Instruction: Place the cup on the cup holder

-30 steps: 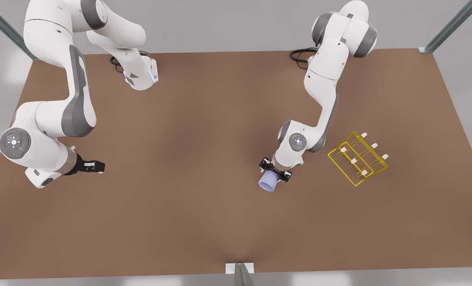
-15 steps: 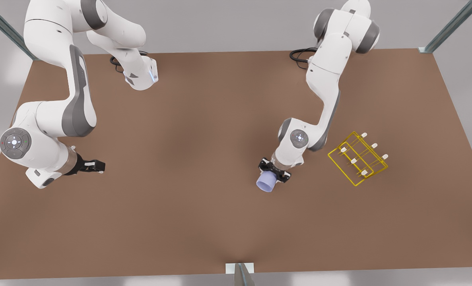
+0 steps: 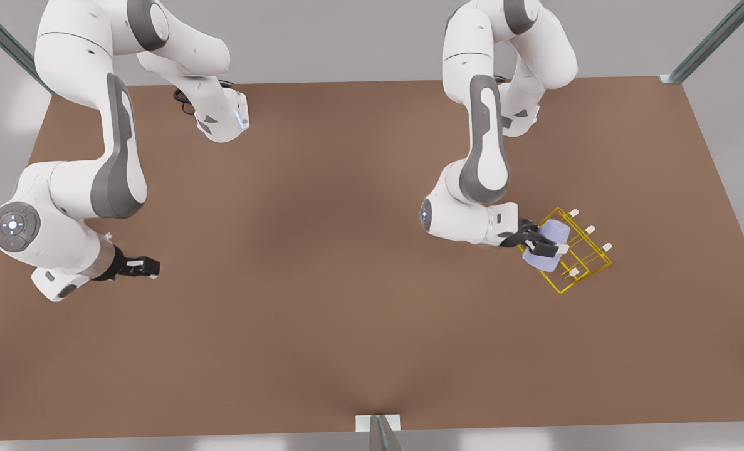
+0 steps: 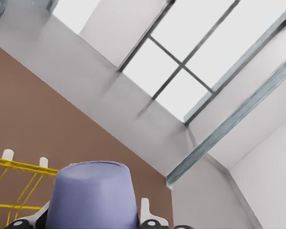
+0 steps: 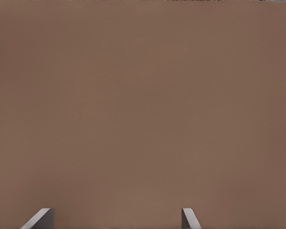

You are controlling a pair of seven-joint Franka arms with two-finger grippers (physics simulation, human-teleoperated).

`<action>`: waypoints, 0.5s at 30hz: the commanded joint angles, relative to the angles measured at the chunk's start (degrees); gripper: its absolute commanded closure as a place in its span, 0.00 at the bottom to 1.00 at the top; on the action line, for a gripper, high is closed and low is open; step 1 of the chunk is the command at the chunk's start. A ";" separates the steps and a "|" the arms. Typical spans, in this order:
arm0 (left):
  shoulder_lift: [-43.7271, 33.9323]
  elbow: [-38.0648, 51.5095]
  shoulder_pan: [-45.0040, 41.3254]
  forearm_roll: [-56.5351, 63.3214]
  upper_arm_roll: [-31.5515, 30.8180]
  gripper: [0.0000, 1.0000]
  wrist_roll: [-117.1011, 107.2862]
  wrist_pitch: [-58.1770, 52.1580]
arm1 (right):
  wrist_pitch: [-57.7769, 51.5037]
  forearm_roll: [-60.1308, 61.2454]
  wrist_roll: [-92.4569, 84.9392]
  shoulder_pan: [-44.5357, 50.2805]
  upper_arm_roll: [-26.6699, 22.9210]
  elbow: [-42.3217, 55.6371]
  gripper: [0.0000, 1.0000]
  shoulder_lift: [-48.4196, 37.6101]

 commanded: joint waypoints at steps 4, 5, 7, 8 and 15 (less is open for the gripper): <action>3.70 -9.69 -2.69 14.15 0.12 0.24 34.79 -3.91 | 0.15 -0.42 0.06 0.24 0.03 0.14 0.00 0.14; 3.70 -10.84 -3.40 14.41 -0.23 0.24 36.99 -3.82 | 0.23 -0.34 0.15 0.24 0.03 0.23 0.00 0.14; 3.00 -10.93 -3.49 14.15 -2.16 0.24 40.15 -3.82 | 0.15 -0.07 0.15 0.24 0.03 0.23 0.00 0.14; 3.09 -11.01 -3.40 14.24 -2.43 0.24 40.59 -4.35 | 0.15 0.02 0.06 0.24 0.03 0.23 0.00 0.14; 3.61 -11.63 -1.91 14.41 -5.15 0.23 56.77 -2.77 | 0.15 -0.07 -0.46 -0.11 0.03 0.23 0.00 0.49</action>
